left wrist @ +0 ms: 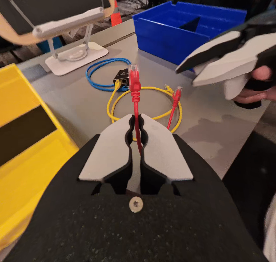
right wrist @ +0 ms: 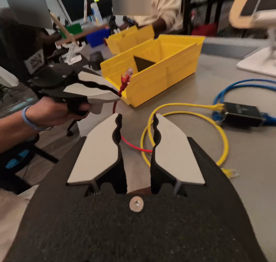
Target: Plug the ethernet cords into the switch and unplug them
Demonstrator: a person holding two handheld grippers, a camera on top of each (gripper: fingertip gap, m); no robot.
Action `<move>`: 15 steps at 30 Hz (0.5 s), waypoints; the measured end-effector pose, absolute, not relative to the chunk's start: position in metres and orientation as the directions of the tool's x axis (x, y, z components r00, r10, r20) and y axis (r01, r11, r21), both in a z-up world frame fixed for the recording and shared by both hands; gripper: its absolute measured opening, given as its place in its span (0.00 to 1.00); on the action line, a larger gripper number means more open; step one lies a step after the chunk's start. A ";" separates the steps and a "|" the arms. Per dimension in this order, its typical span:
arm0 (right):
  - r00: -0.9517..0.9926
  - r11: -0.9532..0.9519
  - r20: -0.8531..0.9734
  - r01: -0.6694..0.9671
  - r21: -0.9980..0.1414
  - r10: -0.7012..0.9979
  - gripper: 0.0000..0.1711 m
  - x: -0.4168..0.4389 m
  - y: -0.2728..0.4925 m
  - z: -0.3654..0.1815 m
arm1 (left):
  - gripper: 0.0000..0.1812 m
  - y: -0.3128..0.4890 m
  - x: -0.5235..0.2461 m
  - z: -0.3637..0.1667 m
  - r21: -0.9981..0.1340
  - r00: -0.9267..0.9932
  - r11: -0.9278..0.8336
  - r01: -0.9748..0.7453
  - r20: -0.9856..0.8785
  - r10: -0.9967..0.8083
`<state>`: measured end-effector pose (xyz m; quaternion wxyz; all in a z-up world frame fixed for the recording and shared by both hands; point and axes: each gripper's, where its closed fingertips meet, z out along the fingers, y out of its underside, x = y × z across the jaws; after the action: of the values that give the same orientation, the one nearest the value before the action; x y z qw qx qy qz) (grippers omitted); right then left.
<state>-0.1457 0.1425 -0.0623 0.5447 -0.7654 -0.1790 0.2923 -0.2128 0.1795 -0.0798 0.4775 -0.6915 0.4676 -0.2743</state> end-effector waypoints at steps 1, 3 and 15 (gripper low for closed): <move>0.754 -0.390 -0.280 -0.034 -0.920 0.594 0.24 -0.156 0.145 -0.066 | 0.02 0.175 -0.207 -0.078 -0.907 0.395 -0.052 -0.419 -0.131 -0.909; 0.706 -0.447 -0.364 -0.075 -0.892 0.608 0.25 -0.173 0.151 -0.063 | 0.02 0.169 -0.196 -0.076 -0.875 0.366 0.053 -0.480 -0.255 -0.895; 0.434 -0.660 -0.748 -0.366 -0.656 0.502 0.09 -0.177 0.161 -0.054 | 0.09 0.146 -0.195 -0.071 -0.868 0.314 0.325 -0.374 -0.449 -0.837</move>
<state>-0.1772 0.1611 -0.0544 0.4096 -0.7412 -0.0458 0.5299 -0.1953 0.1461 -0.0712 0.5975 -0.5476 0.5530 -0.1935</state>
